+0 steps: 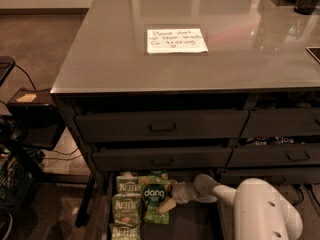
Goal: Pick green rice chip bag from bottom drawer and place on counter
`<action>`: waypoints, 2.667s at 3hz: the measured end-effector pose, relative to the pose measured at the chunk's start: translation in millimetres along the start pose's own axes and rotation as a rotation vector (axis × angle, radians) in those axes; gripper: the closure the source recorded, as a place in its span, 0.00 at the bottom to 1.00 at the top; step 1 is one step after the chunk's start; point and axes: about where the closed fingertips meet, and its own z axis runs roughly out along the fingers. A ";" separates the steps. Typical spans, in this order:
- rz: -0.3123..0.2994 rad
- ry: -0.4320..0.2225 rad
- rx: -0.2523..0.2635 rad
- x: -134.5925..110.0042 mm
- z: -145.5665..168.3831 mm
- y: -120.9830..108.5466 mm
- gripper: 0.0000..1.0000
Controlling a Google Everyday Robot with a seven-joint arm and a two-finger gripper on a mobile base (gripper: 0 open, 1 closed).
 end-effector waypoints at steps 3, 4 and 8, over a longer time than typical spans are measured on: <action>0.033 -0.025 -0.048 -24.0 -6.7 27.6 0.58; 0.039 -0.032 -0.030 -32.7 -29.2 36.2 0.81; 0.006 -0.056 0.053 -50.7 -110.6 47.9 1.00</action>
Offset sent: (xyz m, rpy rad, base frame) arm -0.0132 0.0283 0.0116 0.0723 0.0405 0.0443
